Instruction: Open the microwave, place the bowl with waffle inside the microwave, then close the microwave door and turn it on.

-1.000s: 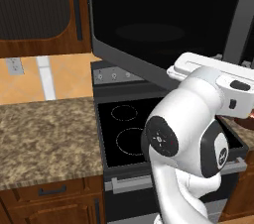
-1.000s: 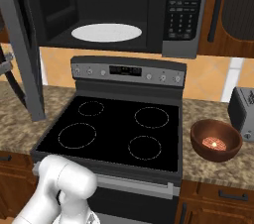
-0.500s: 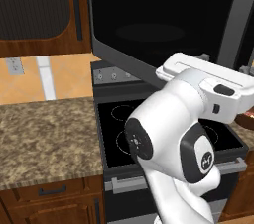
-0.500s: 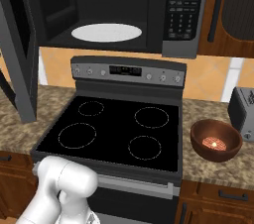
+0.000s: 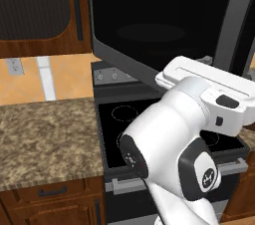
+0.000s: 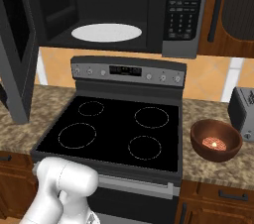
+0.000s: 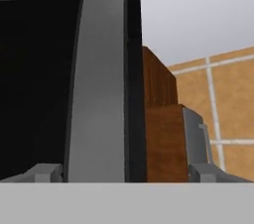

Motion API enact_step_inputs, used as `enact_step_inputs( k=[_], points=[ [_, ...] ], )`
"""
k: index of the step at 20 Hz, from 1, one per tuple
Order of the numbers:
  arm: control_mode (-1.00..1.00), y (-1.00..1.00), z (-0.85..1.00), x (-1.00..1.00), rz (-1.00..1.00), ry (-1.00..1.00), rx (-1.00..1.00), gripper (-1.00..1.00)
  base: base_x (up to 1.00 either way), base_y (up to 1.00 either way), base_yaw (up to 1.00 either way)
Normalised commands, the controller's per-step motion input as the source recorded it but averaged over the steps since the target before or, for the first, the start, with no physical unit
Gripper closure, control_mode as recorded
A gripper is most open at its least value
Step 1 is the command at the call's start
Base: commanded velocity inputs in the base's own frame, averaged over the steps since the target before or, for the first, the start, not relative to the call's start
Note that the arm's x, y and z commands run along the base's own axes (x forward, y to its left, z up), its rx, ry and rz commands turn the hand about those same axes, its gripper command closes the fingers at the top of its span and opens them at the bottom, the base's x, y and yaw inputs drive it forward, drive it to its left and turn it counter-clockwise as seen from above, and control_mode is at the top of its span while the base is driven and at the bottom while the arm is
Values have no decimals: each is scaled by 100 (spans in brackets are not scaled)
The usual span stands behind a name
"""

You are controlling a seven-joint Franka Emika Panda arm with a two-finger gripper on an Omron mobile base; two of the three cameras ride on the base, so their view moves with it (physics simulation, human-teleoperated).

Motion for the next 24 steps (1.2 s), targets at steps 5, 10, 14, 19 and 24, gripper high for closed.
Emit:
enact_step_inputs(
  k=[5, 10, 14, 19, 24],
  points=[
    [-100, -37, 3, -49, 20, 0, -2, -100, 0, 0, 0],
    [-100, -18, 0, -69, 24, -11, 0, -100, 0, 0, 0],
    [-100, 16, 3, -45, 0, -8, 0, -100, 0, 0, 0],
    [-100, 15, 14, -61, 0, -1, -1, -100, 0, 0, 0],
    [-100, -27, 3, -28, 37, 3, -3, -100, 0, 0, 0]
  ],
)
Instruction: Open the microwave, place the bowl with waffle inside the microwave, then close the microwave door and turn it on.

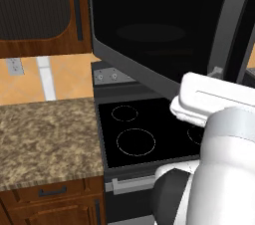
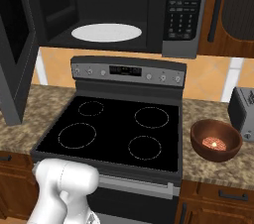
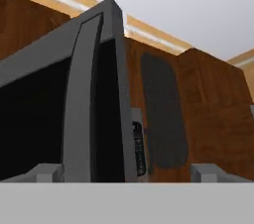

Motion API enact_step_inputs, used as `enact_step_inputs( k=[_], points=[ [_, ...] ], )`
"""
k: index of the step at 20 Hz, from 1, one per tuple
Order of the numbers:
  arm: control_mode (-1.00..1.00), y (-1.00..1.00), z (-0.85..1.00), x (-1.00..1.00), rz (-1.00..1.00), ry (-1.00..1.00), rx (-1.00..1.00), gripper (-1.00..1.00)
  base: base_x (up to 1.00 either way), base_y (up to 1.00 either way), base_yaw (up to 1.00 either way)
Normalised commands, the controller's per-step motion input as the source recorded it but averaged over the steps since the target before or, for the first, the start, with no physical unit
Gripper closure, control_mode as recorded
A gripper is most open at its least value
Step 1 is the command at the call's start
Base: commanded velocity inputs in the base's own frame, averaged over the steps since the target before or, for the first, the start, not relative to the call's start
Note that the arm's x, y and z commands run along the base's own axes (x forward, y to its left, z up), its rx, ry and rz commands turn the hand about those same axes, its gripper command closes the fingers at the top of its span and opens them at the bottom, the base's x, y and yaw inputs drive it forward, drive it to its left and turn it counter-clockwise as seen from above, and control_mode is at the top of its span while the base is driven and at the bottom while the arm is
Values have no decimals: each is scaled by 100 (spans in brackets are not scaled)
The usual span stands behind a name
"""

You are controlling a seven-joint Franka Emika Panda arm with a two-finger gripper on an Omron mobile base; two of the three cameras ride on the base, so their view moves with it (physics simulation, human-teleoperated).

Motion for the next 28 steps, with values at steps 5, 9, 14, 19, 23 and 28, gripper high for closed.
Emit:
enact_step_inputs(
  k=[5, 9, 14, 19, 23, 28],
  points=[
    [-100, -59, -30, 0, 65, 24, 0, -100, 0, 0, 0],
    [-100, -72, -34, 8, 58, 20, 1, -100, 0, 0, 0],
    [-100, -73, -28, 58, 49, 13, 7, -100, 0, 0, 0],
    [-100, -51, -7, 97, 35, 18, 17, -100, 0, 0, 0],
    [-100, -8, -24, 100, 47, 30, 21, -100, 0, 0, 0],
    [-100, 42, -10, 98, 46, 23, 17, -100, 0, 0, 0]
  ],
)
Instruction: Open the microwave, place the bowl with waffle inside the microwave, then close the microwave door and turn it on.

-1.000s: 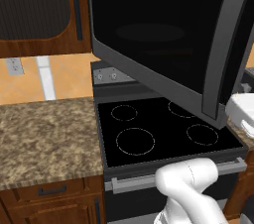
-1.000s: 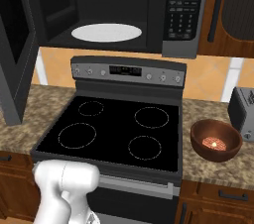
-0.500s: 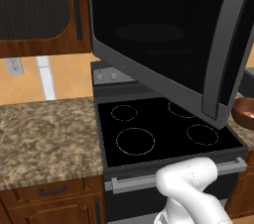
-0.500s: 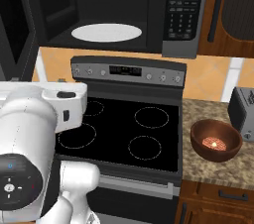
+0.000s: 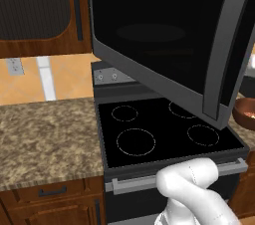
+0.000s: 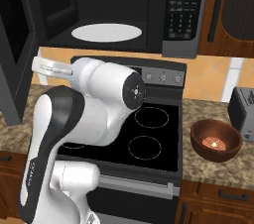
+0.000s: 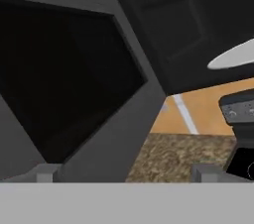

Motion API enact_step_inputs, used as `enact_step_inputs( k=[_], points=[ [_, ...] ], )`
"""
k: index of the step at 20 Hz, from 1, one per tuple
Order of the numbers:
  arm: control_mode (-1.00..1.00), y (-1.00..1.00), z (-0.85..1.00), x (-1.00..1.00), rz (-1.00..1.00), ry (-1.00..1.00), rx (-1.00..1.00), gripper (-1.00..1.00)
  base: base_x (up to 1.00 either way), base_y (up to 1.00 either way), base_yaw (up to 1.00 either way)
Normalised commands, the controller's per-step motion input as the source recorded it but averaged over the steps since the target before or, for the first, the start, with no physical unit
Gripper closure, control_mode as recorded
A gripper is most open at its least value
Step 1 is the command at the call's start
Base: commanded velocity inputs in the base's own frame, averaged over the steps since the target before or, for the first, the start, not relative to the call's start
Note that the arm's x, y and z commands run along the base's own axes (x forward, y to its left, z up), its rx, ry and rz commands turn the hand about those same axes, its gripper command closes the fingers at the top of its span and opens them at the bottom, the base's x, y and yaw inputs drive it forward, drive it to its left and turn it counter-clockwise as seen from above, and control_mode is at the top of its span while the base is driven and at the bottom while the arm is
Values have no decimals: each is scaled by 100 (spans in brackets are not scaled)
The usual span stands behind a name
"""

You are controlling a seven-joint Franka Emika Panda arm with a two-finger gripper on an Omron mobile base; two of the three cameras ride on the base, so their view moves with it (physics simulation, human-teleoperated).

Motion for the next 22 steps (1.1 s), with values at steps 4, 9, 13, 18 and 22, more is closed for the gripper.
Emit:
enact_step_inputs(
  k=[4, 9, 13, 18, 22],
  points=[
    [-100, 86, -19, 82, 44, 6, 6, -100, 0, 0, 0],
    [-100, 98, -14, 10, 52, 1, 1, -100, 0, 0, 0],
    [-100, 100, 0, -90, 50, -14, -8, -100, 0, 0, 0],
    [-100, 100, 0, -96, 29, -35, -5, -100, 0, 0, 0],
    [-100, 100, 0, -37, 3, -25, 0, -100, 0, 0, 0]
  ],
)
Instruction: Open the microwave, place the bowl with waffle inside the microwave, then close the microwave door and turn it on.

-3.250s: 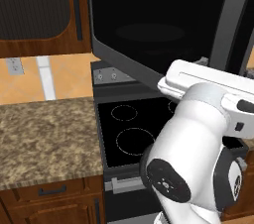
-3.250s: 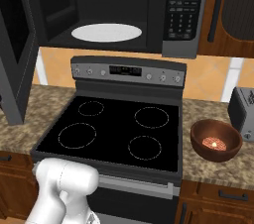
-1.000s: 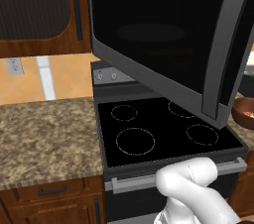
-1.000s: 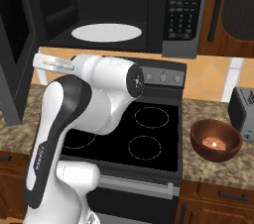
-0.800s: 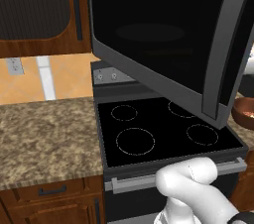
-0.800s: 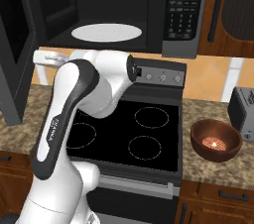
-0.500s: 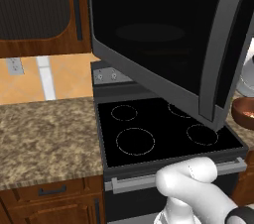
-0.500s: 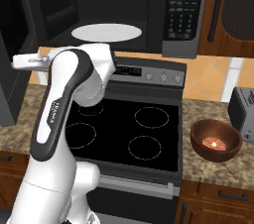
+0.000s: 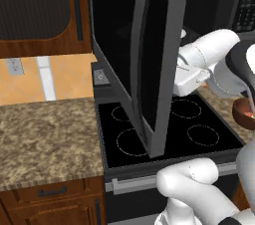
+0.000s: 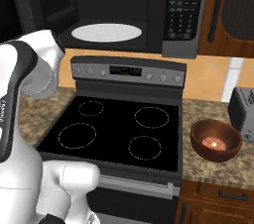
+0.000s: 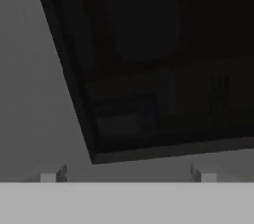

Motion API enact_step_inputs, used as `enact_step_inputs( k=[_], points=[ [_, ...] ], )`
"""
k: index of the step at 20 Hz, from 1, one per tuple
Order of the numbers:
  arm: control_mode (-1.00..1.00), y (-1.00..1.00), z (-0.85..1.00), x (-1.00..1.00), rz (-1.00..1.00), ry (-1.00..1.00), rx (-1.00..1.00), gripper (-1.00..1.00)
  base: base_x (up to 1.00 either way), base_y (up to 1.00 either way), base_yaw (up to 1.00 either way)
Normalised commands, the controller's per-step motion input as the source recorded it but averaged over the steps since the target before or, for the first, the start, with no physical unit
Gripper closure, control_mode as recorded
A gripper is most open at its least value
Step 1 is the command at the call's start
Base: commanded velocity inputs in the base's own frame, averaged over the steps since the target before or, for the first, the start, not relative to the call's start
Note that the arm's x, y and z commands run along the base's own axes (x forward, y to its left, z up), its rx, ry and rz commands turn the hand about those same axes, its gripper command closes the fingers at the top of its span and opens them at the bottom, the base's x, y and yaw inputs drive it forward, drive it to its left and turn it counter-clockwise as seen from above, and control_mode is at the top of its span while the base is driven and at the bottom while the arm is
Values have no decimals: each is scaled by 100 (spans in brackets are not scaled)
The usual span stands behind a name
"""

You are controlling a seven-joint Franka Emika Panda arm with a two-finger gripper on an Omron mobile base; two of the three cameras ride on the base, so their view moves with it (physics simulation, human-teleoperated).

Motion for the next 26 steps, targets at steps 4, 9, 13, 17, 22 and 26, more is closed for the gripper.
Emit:
enact_step_inputs(
  k=[4, 9, 13, 17, 22, 26],
  points=[
    [-100, 44, -4, 10, -2, 3, 0, -100, 0, 0, 0],
    [-100, -58, 0, 13, -25, 28, -2, -100, 0, 0, 0],
    [-100, -98, -19, 14, -62, 30, -14, -100, 0, 0, 0],
    [-100, -83, -30, 18, -66, 17, -28, -100, 0, 0, 0],
    [-100, -77, -18, 48, -56, 16, -37, -100, 0, 0, 0],
    [-100, -61, -13, 90, -31, 5, -17, -100, 0, 0, 0]
  ],
)
